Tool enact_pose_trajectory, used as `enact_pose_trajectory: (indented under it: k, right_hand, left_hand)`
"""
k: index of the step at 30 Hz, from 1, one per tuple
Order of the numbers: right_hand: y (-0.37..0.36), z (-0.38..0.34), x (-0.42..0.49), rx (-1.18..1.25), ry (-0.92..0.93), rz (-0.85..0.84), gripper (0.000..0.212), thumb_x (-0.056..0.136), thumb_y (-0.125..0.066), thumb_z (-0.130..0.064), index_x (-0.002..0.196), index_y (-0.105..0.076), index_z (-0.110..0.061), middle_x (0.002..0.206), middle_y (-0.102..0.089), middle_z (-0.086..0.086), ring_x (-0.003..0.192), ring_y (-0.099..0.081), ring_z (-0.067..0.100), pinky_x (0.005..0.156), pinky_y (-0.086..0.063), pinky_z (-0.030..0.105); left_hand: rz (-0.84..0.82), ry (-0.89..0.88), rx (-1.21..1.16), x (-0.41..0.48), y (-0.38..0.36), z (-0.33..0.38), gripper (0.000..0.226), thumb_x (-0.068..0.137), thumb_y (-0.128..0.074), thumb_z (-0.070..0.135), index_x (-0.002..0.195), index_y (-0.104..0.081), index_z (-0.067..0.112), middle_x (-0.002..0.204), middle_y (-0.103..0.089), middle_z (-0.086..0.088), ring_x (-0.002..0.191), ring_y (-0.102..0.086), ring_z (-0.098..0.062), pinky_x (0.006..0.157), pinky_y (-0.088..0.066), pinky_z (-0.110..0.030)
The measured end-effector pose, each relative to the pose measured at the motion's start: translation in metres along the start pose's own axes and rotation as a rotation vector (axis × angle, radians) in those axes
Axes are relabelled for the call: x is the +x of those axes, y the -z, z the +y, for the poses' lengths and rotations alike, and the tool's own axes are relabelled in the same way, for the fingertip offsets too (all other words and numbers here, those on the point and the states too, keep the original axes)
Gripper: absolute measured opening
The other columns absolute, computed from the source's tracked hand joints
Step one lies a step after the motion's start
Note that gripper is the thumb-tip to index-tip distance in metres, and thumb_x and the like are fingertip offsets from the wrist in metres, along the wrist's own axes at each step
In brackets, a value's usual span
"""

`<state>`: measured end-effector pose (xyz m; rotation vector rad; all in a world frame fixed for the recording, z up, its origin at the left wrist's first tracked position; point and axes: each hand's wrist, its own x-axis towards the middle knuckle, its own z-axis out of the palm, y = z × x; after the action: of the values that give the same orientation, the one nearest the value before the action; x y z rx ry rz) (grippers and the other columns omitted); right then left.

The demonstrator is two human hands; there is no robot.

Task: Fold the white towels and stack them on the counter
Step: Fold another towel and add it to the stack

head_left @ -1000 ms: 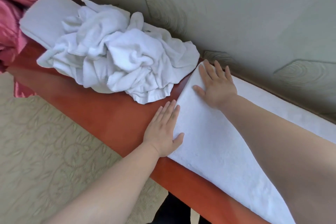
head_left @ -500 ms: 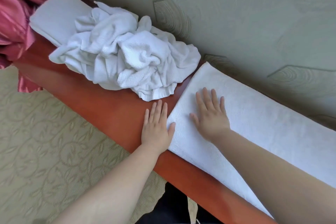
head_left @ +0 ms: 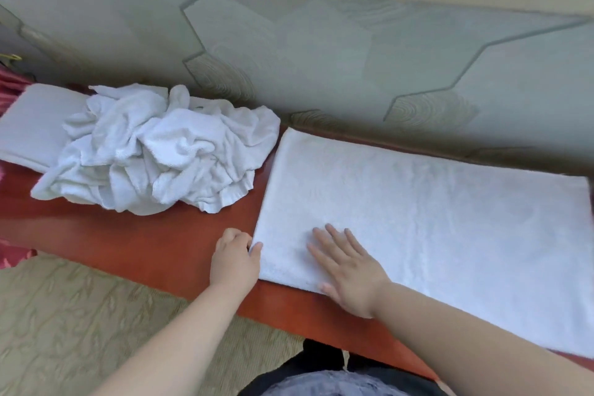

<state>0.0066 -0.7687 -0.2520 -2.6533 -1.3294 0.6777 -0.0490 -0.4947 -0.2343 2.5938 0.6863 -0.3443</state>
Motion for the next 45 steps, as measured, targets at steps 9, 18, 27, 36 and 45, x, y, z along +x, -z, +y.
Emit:
enact_pose_trajectory:
  k: [9, 18, 27, 36, 45]
  right_hand:
    - [-0.042, 0.041, -0.124, 0.043, -0.531, 0.042, 0.068, 0.103, -0.028, -0.057, 0.164, -0.013, -0.028, 0.171, -0.001, 0.007, 0.158, 0.006, 0.031, 0.123, -0.004, 0.052]
    - [-0.058, 0.085, -0.178, 0.175, -0.977, 0.152, 0.074, 0.099, -0.012, -0.068, 0.161, 0.01, -0.036, 0.168, 0.025, -0.002, 0.154, 0.027, 0.023, 0.125, 0.01, 0.049]
    - [-0.08, 0.134, -0.292, 0.442, -1.375, 0.141, 0.079, 0.094, -0.006, -0.072, 0.159, 0.019, -0.036, 0.168, 0.025, 0.0, 0.155, 0.019, 0.027, 0.126, 0.007, 0.05]
    - [-0.074, 0.148, -0.324, 0.409, -1.354, 0.344, 0.077, 0.101, -0.042, -0.052, 0.161, -0.02, -0.009, 0.169, -0.017, 0.014, 0.155, -0.015, 0.034, 0.126, -0.02, 0.047]
    - [-0.081, 0.16, -0.353, 0.483, -1.263, 0.248, 0.082, 0.1, -0.033, -0.062, 0.164, -0.005, -0.017, 0.171, 0.002, 0.004, 0.158, 0.002, 0.026, 0.128, -0.006, 0.04]
  left_hand:
    - [-0.026, -0.265, 0.272, -0.011, -0.017, 0.047, 0.076, 0.099, -0.051, 0.048, 0.161, -0.016, 0.023, 0.169, -0.008, -0.012, 0.154, -0.014, -0.03, 0.122, -0.017, -0.05]
    - [-0.426, -0.674, 0.671, -0.004, -0.101, 0.188, 0.094, 0.079, -0.008, 0.089, 0.142, 0.046, 0.044, 0.15, 0.056, 0.005, 0.14, 0.051, -0.028, 0.109, 0.025, -0.071]
    - [-0.615, -0.505, 0.793, -0.004, -0.098, 0.21, 0.119, 0.055, -0.018, 0.105, 0.127, 0.057, 0.046, 0.136, 0.067, 0.005, 0.133, 0.057, -0.029, 0.107, 0.015, -0.077]
    - [-0.467, -0.79, 0.778, -0.025, -0.116, 0.255, 0.088, 0.082, -0.008, 0.084, 0.141, 0.045, 0.046, 0.154, 0.052, 0.004, 0.142, 0.049, -0.022, 0.117, 0.025, -0.057]
    - [-0.563, -0.713, 0.812, -0.026, -0.194, 0.463, 0.087, 0.089, -0.029, 0.08, 0.144, 0.034, 0.057, 0.153, 0.051, 0.015, 0.146, 0.041, -0.03, 0.112, 0.005, -0.076]
